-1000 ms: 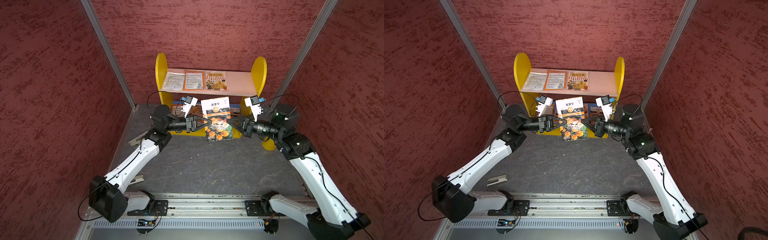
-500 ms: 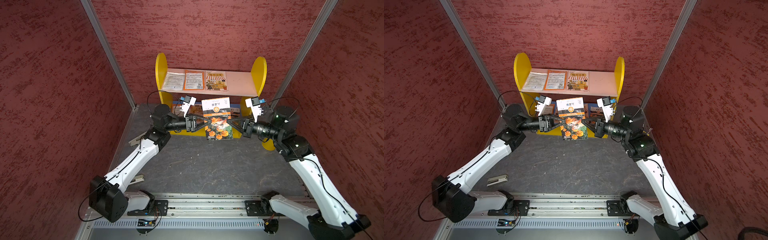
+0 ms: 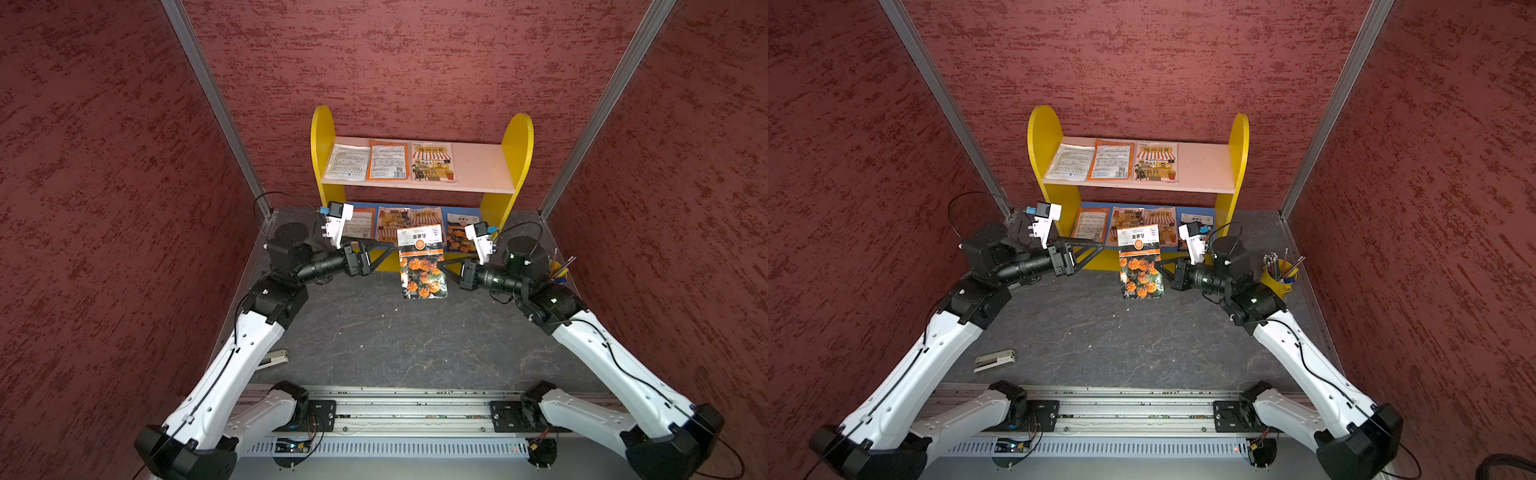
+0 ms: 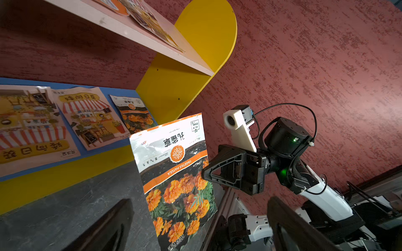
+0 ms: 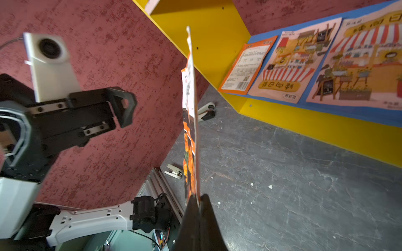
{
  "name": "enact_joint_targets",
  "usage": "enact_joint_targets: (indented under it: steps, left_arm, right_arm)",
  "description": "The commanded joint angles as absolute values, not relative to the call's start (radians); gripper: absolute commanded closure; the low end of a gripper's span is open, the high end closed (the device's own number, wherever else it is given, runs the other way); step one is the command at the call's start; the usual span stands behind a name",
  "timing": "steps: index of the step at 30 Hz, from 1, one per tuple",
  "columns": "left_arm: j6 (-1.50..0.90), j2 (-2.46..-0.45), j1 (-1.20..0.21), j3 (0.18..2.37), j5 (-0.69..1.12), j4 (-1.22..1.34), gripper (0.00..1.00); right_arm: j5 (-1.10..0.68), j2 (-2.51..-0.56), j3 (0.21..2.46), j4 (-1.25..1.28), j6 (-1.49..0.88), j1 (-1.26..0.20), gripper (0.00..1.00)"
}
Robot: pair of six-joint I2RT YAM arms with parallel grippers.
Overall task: Take the seed bag off the shelf
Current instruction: Place the seed packet at the center of the board.
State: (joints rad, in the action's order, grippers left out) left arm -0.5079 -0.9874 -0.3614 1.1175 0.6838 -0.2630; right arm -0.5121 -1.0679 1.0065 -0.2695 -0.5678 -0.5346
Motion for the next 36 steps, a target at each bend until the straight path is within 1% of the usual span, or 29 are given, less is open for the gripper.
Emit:
enact_joint_targets:
  steps: [1, 9, 12, 17, 25, 36]
  left_arm:
    - [-0.41, -0.937, -0.35, 1.091, 0.587, -0.416, 0.0]
    - [-0.34, -0.855, -0.344, 1.091, 0.523, -0.525, 0.0]
    - [-0.328, -0.829, -0.341, 1.091, 0.504, -0.54, 0.0]
    - [-0.329, -0.816, -0.34, 1.087, 0.493, -0.552, 0.0]
    - [-0.342, -0.819, -0.339, 1.064, 0.507, -0.534, 0.0]
    - [-0.346, -0.822, -0.339, 1.033, 0.514, -0.51, 0.0]
  right_arm:
    - [-0.375, -1.101, 0.958, -0.148, -0.64, -0.601, 1.0]
    - [-0.27, -1.269, 0.931, 0.007, -0.757, -0.746, 1.0]
    - [-0.234, -1.353, 0.945, 0.058, -0.793, -0.792, 1.0]
    - [-0.234, -1.536, 1.005, 0.134, -0.838, -0.848, 1.0]
    - [-0.196, -1.763, 1.12, 0.224, -0.891, -0.889, 1.0]
    - [-0.199, -1.974, 1.258, 0.237, -0.941, -0.897, 1.0]
